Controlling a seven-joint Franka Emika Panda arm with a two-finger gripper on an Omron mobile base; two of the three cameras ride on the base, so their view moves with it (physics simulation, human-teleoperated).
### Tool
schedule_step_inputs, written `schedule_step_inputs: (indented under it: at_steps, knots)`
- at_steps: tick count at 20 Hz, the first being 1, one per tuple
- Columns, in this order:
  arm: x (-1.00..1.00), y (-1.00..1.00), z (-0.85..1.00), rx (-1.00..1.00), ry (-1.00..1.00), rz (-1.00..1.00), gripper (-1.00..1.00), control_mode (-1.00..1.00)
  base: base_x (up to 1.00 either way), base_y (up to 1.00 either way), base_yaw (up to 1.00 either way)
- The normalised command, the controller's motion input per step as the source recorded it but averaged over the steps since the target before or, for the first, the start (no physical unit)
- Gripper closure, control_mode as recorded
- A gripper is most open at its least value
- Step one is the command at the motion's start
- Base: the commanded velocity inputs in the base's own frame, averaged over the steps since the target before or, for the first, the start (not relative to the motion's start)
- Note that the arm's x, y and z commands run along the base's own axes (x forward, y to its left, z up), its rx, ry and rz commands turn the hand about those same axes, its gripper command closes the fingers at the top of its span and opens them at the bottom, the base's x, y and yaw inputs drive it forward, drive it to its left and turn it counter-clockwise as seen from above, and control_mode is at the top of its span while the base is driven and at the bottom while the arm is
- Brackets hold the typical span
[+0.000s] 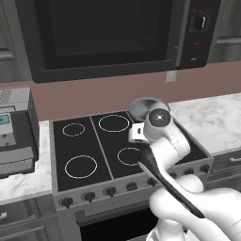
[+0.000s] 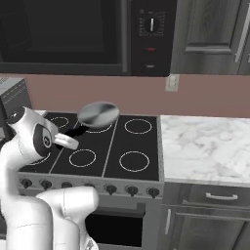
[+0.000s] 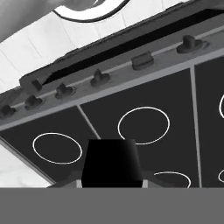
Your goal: Move the pot and pan from the stove into the sink.
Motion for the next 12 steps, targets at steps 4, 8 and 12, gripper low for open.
schedule_step_inputs:
  at_steps: [4, 8, 12]
  knots:
    - [-1.00, -0.34, 0.42, 0.00, 0.01, 0.00, 1.00, -1.00, 0.00, 0.00, 0.00]
    - [-1.00, -0.28, 0.35, 0.00, 0.00, 0.00, 1.00, -1.00, 0.00, 0.00, 0.00]
    - [-0.98, -0.08, 0.28, 0.00, -0.01, 0.05, 1.00, -1.00, 0.00, 0.00, 0.00]
